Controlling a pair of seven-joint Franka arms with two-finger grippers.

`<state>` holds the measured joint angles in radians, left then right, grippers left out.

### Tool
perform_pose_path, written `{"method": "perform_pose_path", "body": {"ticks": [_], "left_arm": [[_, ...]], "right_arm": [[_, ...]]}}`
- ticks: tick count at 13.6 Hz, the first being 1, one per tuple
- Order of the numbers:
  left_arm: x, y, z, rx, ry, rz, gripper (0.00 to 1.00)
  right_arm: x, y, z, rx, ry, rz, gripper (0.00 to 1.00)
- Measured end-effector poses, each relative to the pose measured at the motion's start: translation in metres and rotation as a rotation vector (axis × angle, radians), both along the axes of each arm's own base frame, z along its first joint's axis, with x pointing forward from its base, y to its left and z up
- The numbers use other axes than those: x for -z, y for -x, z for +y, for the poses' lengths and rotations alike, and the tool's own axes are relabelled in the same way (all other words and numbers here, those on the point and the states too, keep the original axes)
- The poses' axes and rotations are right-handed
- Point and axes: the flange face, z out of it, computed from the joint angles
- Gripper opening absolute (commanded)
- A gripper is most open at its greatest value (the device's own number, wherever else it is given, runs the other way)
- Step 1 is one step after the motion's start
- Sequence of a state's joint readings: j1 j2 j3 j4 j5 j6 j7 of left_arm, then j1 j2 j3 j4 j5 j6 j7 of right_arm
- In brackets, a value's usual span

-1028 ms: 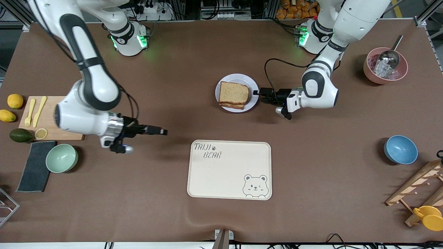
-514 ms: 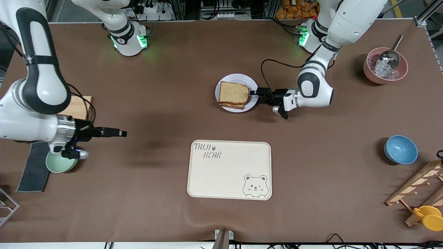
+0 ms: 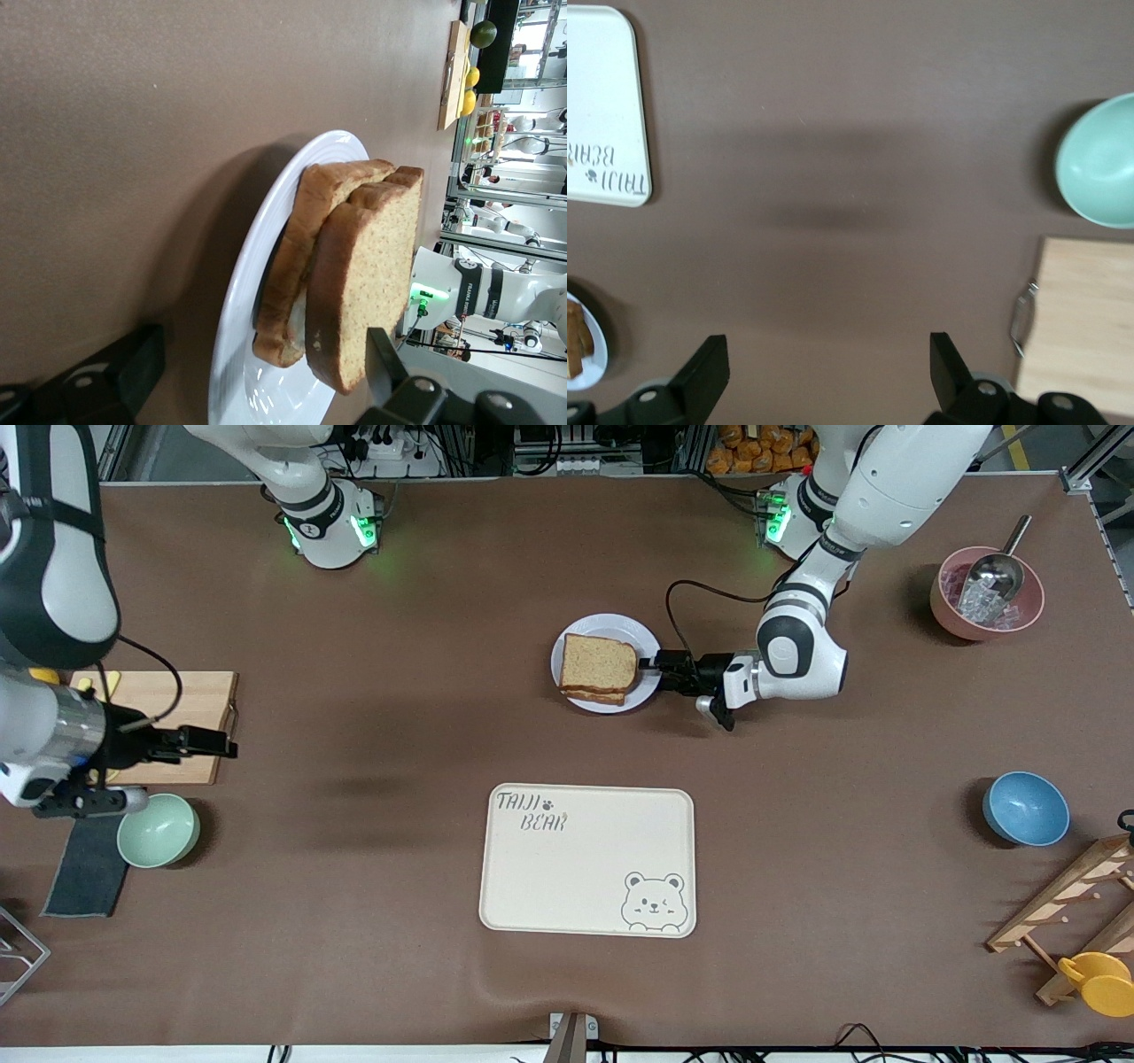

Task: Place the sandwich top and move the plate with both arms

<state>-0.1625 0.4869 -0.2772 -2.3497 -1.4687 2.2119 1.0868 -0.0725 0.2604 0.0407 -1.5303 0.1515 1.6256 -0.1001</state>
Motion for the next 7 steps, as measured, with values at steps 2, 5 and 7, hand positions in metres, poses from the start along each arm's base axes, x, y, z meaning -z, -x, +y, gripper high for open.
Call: {"method": "perform_pose_path", "body": {"ticks": [2, 5, 7], "left_arm": [[0.0, 0.0, 0.0, 0.0, 0.0, 0.0, 1.0], [-0.003, -0.004, 0.0, -0.009, -0.004, -0.005, 1.0], [-0.009, -0.009, -0.001, -0.017, -0.005, -0.01, 1.0]], "right_arm": [[-0.03, 0.016, -0.002, -0.003, 0.019, -0.021, 1.0], [-0.061, 0.05, -0.005, -0.005, 0.059, -0.05, 1.0], [-0.086, 0.069, -0.005, 0.025, 0.073, -0.081, 1.0]]}}
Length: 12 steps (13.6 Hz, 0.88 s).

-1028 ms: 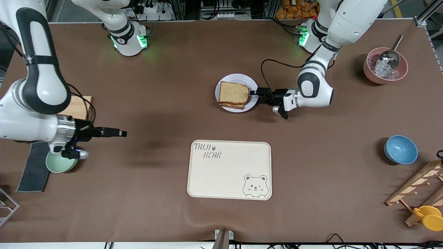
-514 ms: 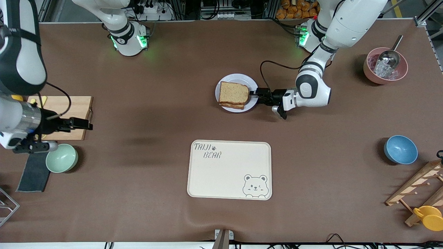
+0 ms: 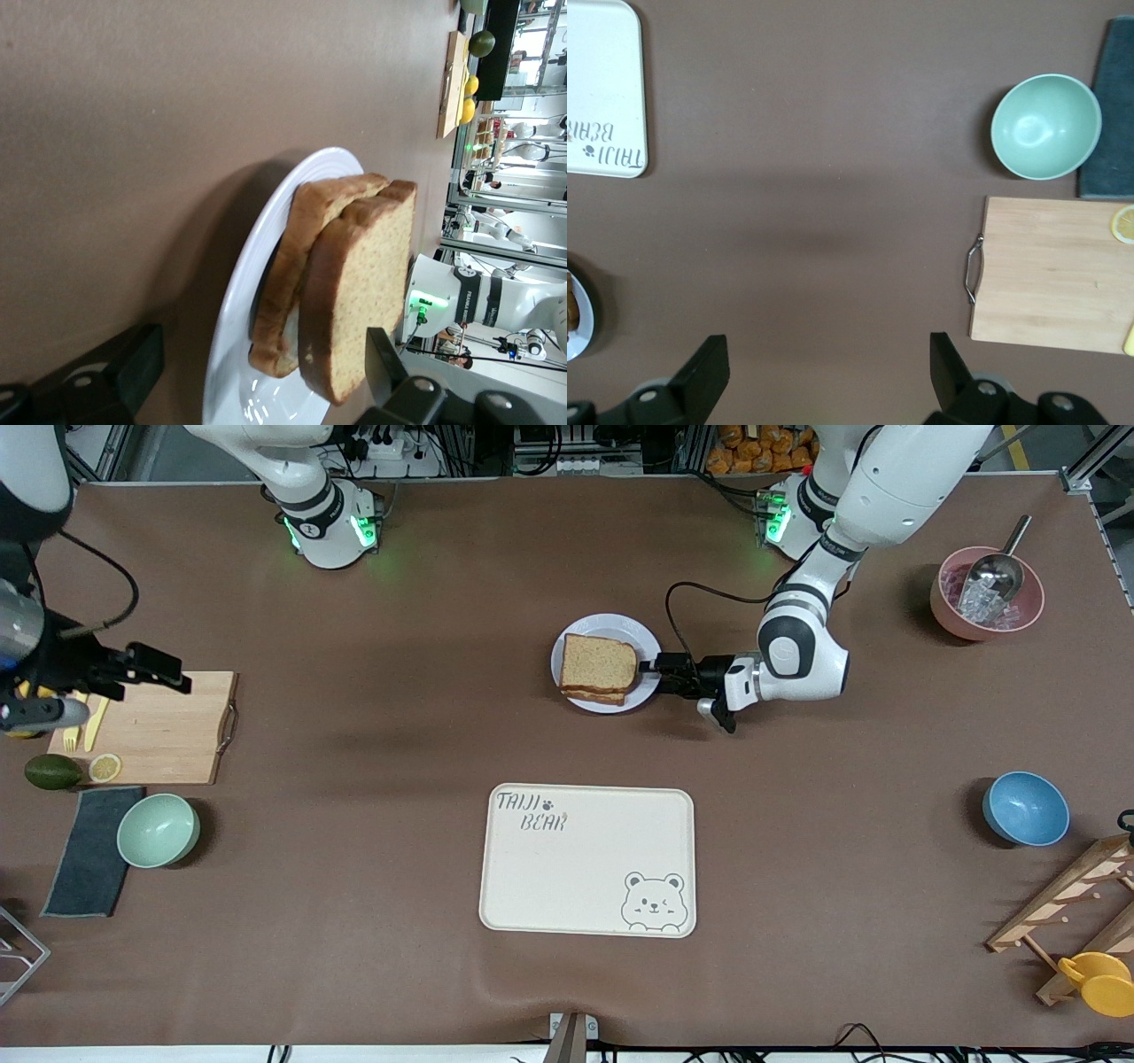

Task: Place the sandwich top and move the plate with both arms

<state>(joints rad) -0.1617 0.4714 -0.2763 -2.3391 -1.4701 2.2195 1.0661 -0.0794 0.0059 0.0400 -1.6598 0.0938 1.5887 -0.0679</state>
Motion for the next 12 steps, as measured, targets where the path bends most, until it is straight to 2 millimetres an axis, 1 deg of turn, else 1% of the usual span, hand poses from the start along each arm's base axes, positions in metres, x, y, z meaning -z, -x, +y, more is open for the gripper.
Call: {"method": "perform_pose_path", "body": {"ticks": [2, 4, 5, 7, 8, 9, 10, 11, 12], "left_arm": [[-0.004, -0.002, 0.0, -0.003, -0.004, -0.008, 1.0], [-0.003, -0.001, 0.0, -0.002, -0.012, -0.01, 1.0], [-0.002, 0.001, 0.0, -0.001, -0.016, -0.008, 1.0], [-0.001, 0.003, 0.001, -0.002, -0.023, -0.007, 1.0], [0.0, 0.004, 0.002, -0.001, -0.028, -0.006, 0.87], [0.001, 0.005, 0.002, -0.001, -0.031, -0.005, 0.37], [0.001, 0.006, 0.002, -0.001, -0.033, -0.004, 0.04], [0.002, 0.006, 0.002, -0.001, -0.034, -0.005, 0.0], [0.002, 0.007, 0.003, 0.001, -0.035, -0.007, 0.0]], "right_arm": [[-0.022, 0.012, 0.004, 0.083, 0.014, -0.031, 1.0], [-0.042, 0.017, 0.01, 0.102, 0.022, -0.076, 1.0], [-0.05, 0.017, 0.013, 0.099, 0.023, -0.092, 1.0], [-0.054, 0.016, 0.019, 0.089, 0.035, -0.104, 1.0], [-0.053, 0.015, 0.019, 0.086, 0.046, -0.104, 1.0], [-0.052, 0.013, 0.019, 0.085, 0.05, -0.104, 1.0], [-0.05, 0.01, 0.019, 0.086, 0.051, -0.102, 1.0], [-0.049, 0.008, 0.019, 0.086, 0.052, -0.1, 1.0], [-0.048, 0.006, 0.019, 0.087, 0.053, -0.101, 1.0]]}}
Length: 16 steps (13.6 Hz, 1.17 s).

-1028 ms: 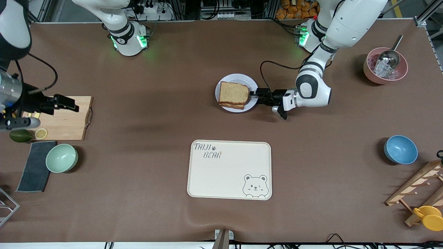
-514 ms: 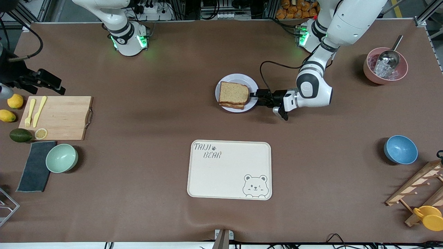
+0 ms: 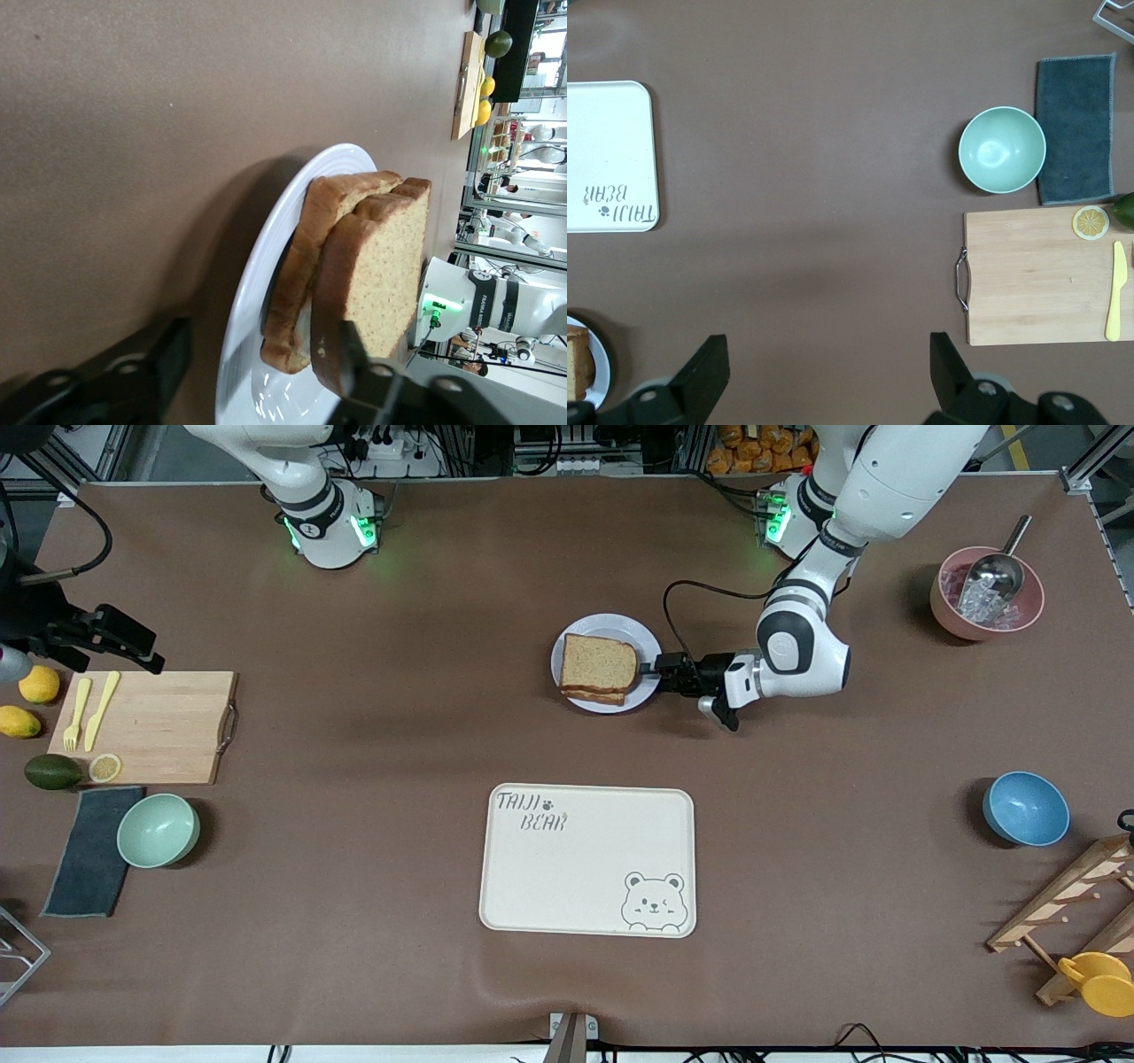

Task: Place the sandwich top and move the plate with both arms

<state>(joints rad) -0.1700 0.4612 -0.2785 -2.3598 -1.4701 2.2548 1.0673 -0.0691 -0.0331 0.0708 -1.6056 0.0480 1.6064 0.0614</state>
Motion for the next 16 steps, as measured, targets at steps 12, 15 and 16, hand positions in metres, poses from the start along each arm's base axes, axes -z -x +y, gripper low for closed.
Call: {"method": "perform_pose_path", "body": {"ticks": [12, 15, 16], "left_arm": [[0.006, 0.022, 0.006, 0.024, 0.065, -0.094, 0.0], [0.004, 0.021, 0.005, 0.024, 0.067, -0.097, 0.0], [0.003, 0.02, 0.004, 0.015, 0.07, -0.097, 0.0]], "right_arm": [[-0.004, -0.013, 0.007, -0.011, 0.02, -0.006, 1.0], [-0.004, -0.012, 0.008, -0.013, 0.023, 0.006, 1.0], [-0.003, -0.012, 0.008, -0.013, 0.023, 0.008, 1.0]]}}
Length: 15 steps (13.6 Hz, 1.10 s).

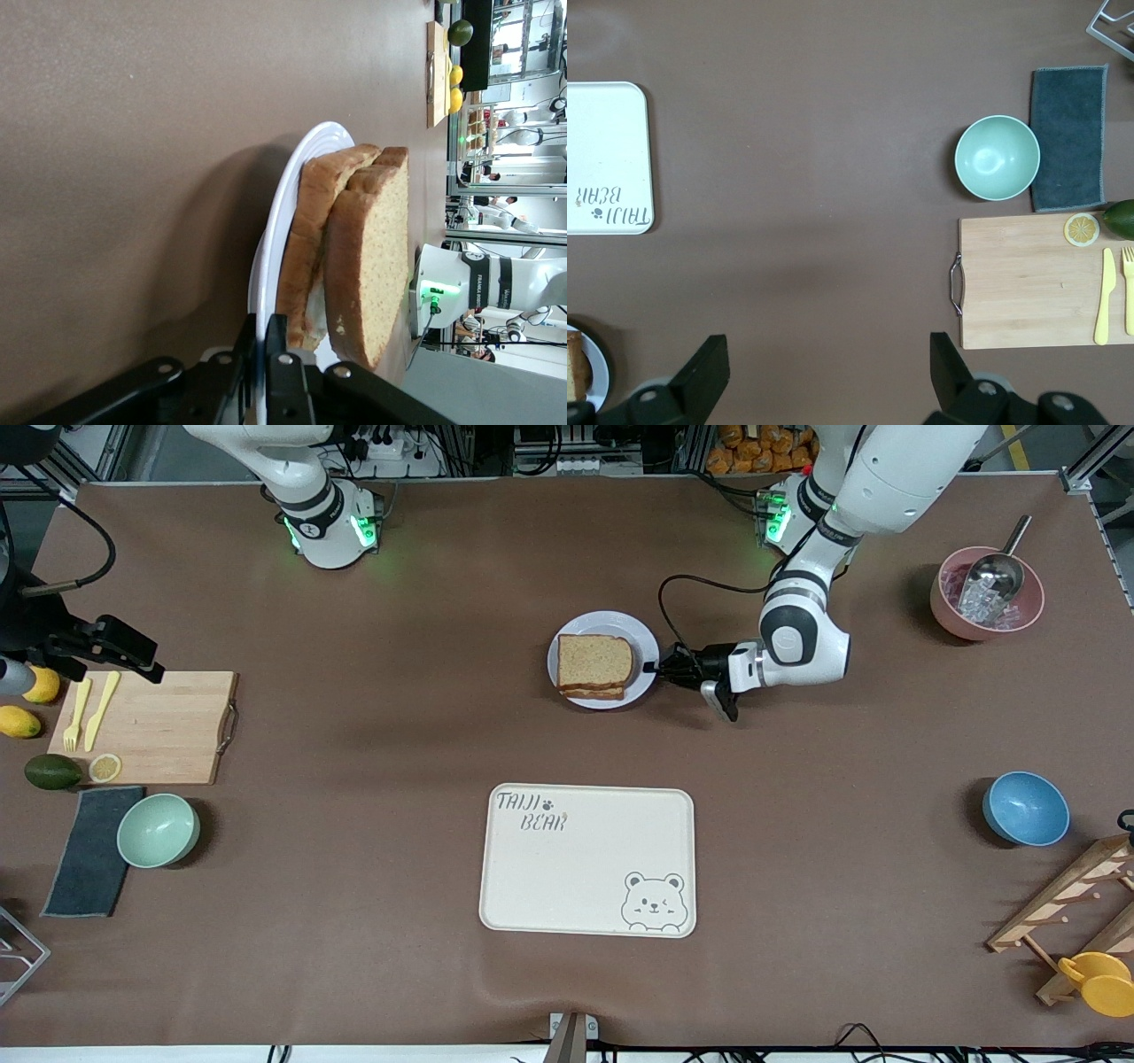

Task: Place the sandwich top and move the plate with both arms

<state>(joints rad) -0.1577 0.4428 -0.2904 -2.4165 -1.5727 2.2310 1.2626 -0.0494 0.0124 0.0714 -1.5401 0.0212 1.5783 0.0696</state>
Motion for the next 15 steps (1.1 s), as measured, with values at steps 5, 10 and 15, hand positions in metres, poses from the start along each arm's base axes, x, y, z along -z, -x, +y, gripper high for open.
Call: {"method": "perform_pose_path", "body": {"ticks": [5, 10, 15], "left_arm": [[-0.018, -0.029, -0.016, -0.071, 0.013, 0.027, 0.0], [-0.025, -0.048, -0.02, -0.18, 0.036, 0.038, 0.0], [-0.025, -0.053, -0.023, -0.261, 0.072, 0.057, 0.0]], "right_arm": [[0.0, 0.0, 0.0, 0.0, 0.002, 0.001, 1.0], [0.003, -0.001, -0.001, 0.001, 0.002, 0.007, 1.0], [0.009, -0.004, -0.001, 0.001, 0.001, 0.018, 1.0]]}}
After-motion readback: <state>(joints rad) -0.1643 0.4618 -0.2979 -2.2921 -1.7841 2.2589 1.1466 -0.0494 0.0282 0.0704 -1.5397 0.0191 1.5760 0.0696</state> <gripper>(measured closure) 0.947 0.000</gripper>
